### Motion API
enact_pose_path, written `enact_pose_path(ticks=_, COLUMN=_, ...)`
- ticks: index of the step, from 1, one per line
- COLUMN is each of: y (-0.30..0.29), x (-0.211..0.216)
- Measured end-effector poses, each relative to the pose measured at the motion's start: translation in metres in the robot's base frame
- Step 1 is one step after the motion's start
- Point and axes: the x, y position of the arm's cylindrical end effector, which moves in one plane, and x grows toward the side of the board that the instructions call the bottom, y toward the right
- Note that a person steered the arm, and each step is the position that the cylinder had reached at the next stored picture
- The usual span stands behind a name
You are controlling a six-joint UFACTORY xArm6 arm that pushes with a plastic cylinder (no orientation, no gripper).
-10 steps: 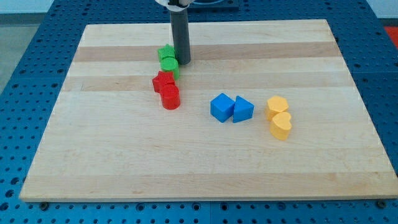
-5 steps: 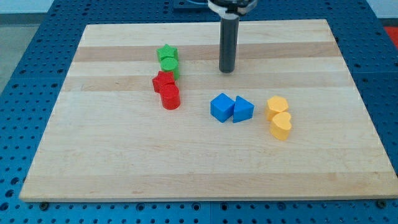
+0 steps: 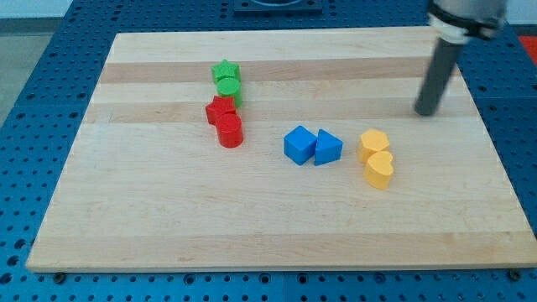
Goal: Move the yellow heart parallel right to the yellow hexagon
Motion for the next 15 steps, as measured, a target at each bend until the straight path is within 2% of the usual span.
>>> enact_pose_path(ticks=1, y=0.001, x=0.1)
enact_pose_path(ticks=2, y=-0.048, x=0.165)
enact_pose_path(ticks=3, y=-0.124, x=0.167)
enact_pose_path(ticks=4, y=-0.157, x=0.143)
enact_pose_path(ticks=5, y=-0.152, x=0.103)
enact_pose_path(ticks=6, y=-0.139, x=0.087)
enact_pose_path(ticks=8, y=-0.105, x=0.109)
enact_pose_path(ticks=15, y=-0.02, x=0.112)
